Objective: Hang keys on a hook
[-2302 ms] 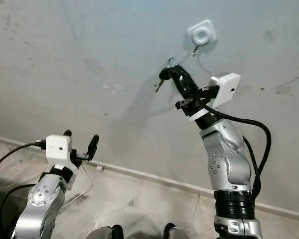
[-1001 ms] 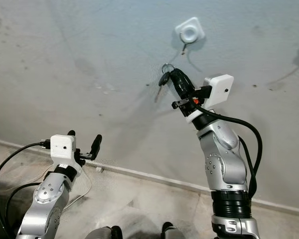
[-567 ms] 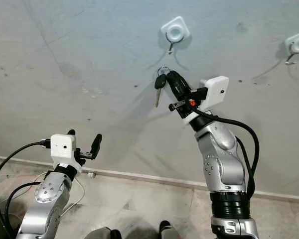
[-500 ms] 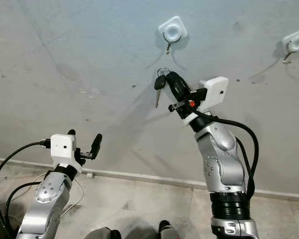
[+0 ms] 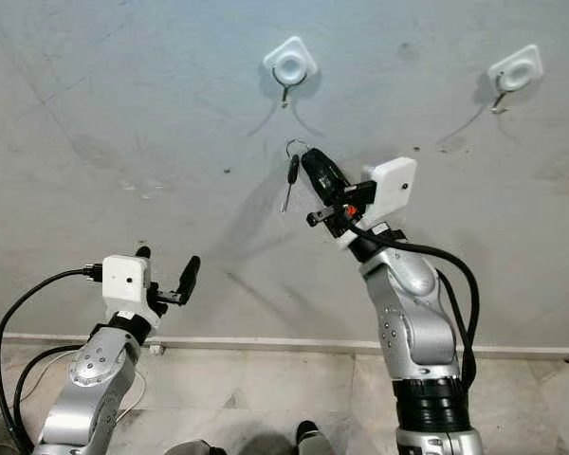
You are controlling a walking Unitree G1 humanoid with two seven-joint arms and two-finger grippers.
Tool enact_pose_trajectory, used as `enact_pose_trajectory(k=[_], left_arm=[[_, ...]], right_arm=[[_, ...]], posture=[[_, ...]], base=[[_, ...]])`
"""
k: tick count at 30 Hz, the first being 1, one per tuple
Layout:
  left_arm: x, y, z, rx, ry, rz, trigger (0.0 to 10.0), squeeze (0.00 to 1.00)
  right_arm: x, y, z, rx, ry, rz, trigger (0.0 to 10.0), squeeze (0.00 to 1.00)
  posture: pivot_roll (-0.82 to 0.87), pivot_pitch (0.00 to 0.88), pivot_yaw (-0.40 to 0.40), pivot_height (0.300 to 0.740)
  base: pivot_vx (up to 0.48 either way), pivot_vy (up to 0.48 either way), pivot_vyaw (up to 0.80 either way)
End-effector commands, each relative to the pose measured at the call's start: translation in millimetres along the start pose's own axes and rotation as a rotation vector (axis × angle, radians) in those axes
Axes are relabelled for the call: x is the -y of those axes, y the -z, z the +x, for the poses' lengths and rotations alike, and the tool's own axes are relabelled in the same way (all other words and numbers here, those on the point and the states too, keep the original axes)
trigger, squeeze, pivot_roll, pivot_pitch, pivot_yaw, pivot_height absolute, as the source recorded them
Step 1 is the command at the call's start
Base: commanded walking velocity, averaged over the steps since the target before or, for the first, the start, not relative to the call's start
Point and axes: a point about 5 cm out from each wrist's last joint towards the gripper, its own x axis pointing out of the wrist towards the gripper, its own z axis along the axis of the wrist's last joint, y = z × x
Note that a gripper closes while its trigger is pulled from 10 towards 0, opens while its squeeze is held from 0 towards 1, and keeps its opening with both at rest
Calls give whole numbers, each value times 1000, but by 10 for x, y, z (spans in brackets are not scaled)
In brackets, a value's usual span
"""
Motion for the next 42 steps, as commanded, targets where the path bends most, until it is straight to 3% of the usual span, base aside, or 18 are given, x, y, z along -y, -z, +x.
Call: enact_pose_trajectory(k=[1, 22, 26, 42], left_arm=[[-16, 39, -30, -14, 0, 5, 10000, 0], [74, 50, -23, -28, 57, -16, 10000, 0], [93, 72, -28, -48, 65, -26, 10000, 0], [94, 14, -15, -15, 26, -13, 10000, 0]], right_arm=[[-72, -44, 2, 13, -32, -2, 10000, 0], [-171, -50, -119, -9, -42, 1, 10000, 0], [-166, -40, -117, -13, -37, -2, 10000, 0], [-189, -125, -51, 3, -57, 11, 10000, 0]], posture=[[-6, 159, 52, 740], [-26, 163, 51, 740], [-28, 165, 47, 740], [-30, 171, 33, 740]], base=[[0, 0, -788], [0, 0, -723], [0, 0, 0], [0, 0, -798]])
